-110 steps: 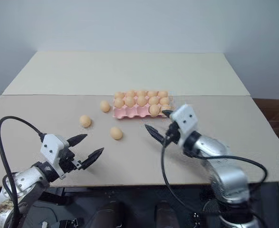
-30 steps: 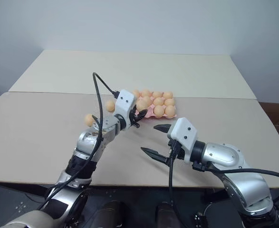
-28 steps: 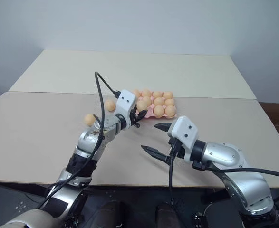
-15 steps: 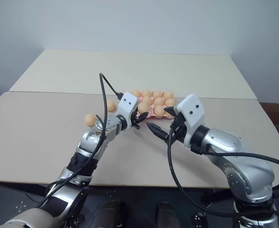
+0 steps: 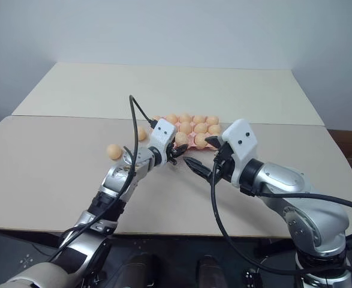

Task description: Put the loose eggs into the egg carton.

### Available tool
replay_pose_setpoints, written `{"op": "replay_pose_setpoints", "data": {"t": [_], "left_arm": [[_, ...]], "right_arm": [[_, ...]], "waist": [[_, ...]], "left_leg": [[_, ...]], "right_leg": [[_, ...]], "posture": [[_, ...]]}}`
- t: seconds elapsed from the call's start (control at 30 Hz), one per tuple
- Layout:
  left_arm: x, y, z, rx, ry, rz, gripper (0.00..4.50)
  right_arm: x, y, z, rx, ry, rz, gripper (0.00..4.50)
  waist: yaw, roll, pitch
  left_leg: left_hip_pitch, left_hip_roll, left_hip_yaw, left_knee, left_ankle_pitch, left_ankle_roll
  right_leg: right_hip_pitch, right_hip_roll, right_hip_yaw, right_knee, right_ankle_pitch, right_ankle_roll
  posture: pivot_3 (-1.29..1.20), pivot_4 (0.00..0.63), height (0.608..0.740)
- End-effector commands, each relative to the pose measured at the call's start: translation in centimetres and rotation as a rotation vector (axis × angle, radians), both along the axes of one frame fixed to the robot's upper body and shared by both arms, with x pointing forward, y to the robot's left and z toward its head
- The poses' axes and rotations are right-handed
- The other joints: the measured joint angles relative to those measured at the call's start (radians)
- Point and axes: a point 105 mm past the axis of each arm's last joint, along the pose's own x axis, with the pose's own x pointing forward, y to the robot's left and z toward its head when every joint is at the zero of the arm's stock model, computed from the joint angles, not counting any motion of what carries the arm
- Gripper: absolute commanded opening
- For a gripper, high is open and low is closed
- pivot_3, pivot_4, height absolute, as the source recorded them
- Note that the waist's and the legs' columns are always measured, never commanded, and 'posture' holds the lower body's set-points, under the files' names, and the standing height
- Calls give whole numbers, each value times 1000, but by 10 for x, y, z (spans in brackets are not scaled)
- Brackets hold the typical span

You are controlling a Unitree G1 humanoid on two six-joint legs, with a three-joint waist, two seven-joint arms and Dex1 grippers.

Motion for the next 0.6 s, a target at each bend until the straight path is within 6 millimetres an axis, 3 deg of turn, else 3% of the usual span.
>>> {"op": "replay_pose_setpoints", "data": {"t": [0.03,0.17,0.4,0.5,0.6], "left_arm": [[3,-5,15,-5,-63,-18,3299],[3,-5,16,-1,-71,-19,4477],[-6,-1,35,-29,-162,-18,4477],[-24,4,59,-86,-265,-35,4477],[-38,20,67,-125,-283,-2,4477]], "right_arm": [[-6,1,9,-4,-47,8,4500],[-7,2,8,-5,-46,11,4500],[-8,3,7,-14,-47,18,4500],[-10,4,6,-14,-55,29,4500],[-12,5,5,-19,-75,37,4500]], "waist": [[0,0,0],[0,0,0],[0,0,0],[-3,0,0],[-4,0,0]], "left_leg": [[0,0,0,0,0,0],[0,0,0,0,0,0],[0,0,0,0,0,0],[0,0,0,0,0,0],[0,1,0,0,0,0]], "right_leg": [[0,0,0,0,0,0],[0,0,0,0,0,0],[0,0,0,0,0,0],[0,0,0,0,0,0],[-1,0,0,1,0,0]], "posture": [[0,150,740],[0,150,740],[0,150,740],[0,150,740],[0,150,740]]}}
